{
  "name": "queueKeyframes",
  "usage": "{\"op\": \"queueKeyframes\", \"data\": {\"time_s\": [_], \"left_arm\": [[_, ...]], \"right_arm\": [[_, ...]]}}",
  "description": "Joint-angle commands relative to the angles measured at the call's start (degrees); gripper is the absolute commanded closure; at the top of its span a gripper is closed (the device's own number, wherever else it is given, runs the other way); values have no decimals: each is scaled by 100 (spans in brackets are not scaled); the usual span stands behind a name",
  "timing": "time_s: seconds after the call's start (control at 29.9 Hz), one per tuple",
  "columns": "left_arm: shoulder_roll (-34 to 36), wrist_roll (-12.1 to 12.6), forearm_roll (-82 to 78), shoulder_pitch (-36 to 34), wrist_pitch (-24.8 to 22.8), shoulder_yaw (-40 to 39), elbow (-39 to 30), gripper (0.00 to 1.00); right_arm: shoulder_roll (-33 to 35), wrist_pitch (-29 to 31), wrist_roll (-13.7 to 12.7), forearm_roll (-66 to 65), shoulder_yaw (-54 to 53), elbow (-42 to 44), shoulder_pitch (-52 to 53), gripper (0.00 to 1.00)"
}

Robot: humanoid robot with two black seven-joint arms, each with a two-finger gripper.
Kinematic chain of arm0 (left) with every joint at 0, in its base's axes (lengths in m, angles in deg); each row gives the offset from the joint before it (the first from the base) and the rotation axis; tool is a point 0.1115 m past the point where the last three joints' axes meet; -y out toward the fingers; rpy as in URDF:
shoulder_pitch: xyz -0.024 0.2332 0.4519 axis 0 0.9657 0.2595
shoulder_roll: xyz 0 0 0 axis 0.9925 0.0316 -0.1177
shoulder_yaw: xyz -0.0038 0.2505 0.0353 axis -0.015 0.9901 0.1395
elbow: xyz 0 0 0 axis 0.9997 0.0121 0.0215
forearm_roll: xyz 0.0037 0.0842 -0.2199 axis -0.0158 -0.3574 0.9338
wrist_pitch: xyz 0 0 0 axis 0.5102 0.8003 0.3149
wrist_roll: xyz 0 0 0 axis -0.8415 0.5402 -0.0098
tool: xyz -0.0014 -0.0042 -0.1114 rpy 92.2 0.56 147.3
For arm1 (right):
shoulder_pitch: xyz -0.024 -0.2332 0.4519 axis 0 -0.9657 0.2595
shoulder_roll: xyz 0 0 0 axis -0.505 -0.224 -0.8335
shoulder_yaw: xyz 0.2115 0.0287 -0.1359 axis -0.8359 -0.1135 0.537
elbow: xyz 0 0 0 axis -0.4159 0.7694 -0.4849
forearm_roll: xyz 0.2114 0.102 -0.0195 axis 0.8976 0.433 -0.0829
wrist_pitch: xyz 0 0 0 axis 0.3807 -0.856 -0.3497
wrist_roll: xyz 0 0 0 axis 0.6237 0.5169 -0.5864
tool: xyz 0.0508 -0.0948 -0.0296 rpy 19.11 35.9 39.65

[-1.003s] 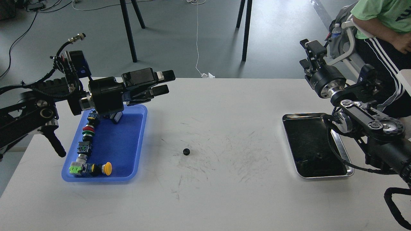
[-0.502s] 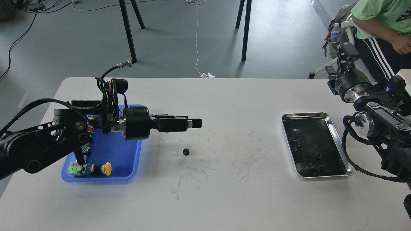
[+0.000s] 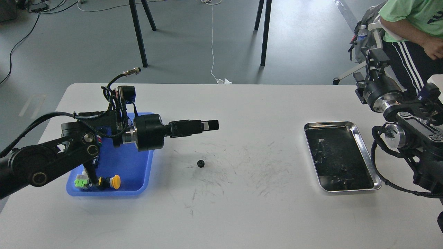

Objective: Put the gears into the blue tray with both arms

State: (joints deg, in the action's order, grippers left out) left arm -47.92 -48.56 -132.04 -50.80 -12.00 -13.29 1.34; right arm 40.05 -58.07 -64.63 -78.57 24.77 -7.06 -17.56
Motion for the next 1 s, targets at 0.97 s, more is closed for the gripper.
{"op": "queueKeyframes", "data": {"time_s": [0.97], "left_arm": [[-846,0,-1769,522,2772,1115,878,9]], "right_arm": [[-41,26,8,316,-11,232,-282,9]]}}
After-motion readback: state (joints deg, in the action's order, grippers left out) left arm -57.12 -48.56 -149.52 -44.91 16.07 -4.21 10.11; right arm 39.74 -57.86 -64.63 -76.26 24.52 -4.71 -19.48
